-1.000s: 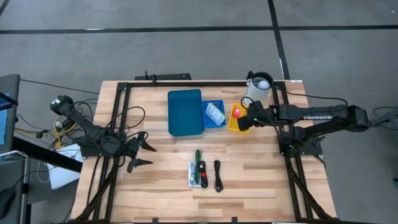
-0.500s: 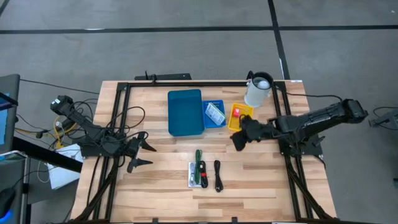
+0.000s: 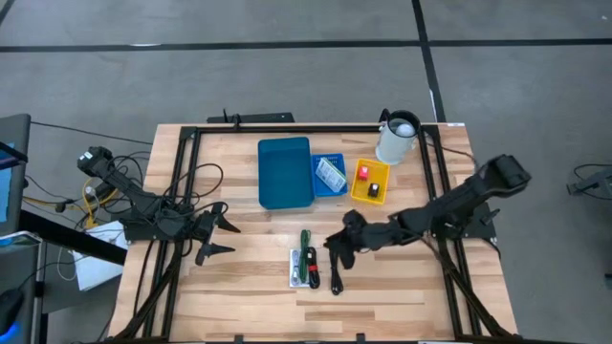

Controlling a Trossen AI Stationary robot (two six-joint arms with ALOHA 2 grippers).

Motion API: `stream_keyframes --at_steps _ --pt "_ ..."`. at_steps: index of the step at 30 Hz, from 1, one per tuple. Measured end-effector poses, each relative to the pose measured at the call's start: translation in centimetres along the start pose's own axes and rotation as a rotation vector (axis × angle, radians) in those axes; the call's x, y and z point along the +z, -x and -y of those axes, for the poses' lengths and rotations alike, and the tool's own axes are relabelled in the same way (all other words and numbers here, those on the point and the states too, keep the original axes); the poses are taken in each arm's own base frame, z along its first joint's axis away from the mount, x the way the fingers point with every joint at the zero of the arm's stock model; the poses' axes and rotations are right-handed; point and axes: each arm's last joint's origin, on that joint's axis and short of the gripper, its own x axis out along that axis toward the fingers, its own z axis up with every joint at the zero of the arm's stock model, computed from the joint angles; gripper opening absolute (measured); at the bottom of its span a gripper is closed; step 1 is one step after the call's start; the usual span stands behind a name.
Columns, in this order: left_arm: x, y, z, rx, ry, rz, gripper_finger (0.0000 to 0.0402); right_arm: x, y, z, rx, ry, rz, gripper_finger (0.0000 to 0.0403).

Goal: Pick and place items into bin
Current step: Put the black charger cable into the dark blue bin

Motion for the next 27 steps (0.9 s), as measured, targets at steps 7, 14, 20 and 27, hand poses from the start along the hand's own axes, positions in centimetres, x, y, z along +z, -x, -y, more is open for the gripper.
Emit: stream_keyframes --at_steps 7,14,20,27 --pt "0.0 0.0 0.0 0.000 0.000 0.000 0.0270 -1.3 -2.2 -1.1 0.153 -0.018 0.095 0.0109" --pt "0.0 0.0 0.0 0.000 0.000 0.000 0.0270 -0.7 -1.5 -2.7 0.257 0.034 0.211 0.0096" --pt "0.0 0.0 0.0 0.000 0.000 0.000 0.0270 -0.3 -0.8 -3.8 0.342 0.086 0.303 0.0070" --pt "0.0 0.0 0.0 0.000 0.000 0.000 0.0270 -0.3 -0.7 -3.8 0.343 0.098 0.306 0.0034"
